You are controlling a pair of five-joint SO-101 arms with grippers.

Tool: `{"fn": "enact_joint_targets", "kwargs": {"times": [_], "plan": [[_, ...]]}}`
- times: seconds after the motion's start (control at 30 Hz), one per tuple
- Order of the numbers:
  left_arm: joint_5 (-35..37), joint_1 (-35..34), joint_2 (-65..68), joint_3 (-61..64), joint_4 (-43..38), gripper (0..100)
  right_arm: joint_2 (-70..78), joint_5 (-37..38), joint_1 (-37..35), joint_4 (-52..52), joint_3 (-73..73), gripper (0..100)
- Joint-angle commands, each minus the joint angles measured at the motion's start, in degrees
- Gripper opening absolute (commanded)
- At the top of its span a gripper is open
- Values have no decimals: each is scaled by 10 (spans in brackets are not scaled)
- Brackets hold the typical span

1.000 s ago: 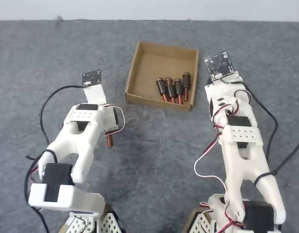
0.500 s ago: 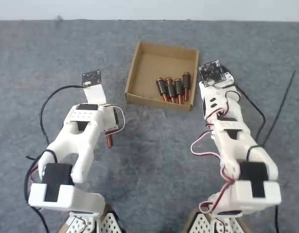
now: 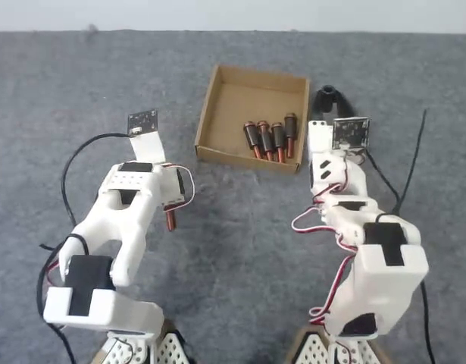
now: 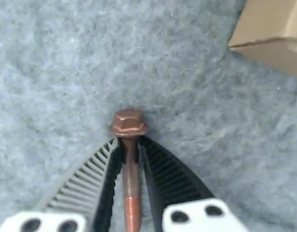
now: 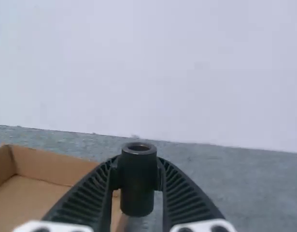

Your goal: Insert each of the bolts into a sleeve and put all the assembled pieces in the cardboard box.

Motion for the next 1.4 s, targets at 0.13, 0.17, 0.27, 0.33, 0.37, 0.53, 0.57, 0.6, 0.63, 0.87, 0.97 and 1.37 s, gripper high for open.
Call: {"fn": "enact_joint_targets", "kwargs": {"times": [0.13, 0.17, 0.27, 0.33, 0.37, 0.53, 0.57, 0.6, 0.63, 0.87, 0.97, 1.37], "plan": [[-5, -4, -33, -4, -11, 12, -44, -46, -74, -17, 69, 6], [-5, -4, -33, -4, -11, 12, -53, -50, -87, -17, 84, 6], [-5, -4, -33, -4, -11, 12, -78, -59, -124, -17, 120, 6], [-5, -4, -33, -4, -11, 12, -92, -61, -146, -18, 145, 6], [-5, -4, -33, -4, -11, 12, -98, -61, -156, -19, 158, 6], [-5, -4, -33, -4, -11, 12, -138, -62, -190, -27, 220, 6], [-5, -4, -33, -4, -11, 12, -148, -62, -195, -39, 235, 6], [-5, -4, -33, -4, -11, 12, -159, -62, -199, -52, 251, 6], [-5, -4, -33, -4, -11, 12, -167, -62, -204, -65, 268, 6], [-5, -4, -33, -3, -11, 12, -198, -62, -234, -89, 347, 6], [-5, -4, -33, -2, -11, 12, -194, -60, -245, -127, 374, 6], [-5, -4, -33, -2, -11, 12, -172, -62, -249, -249, 475, 6]]}}
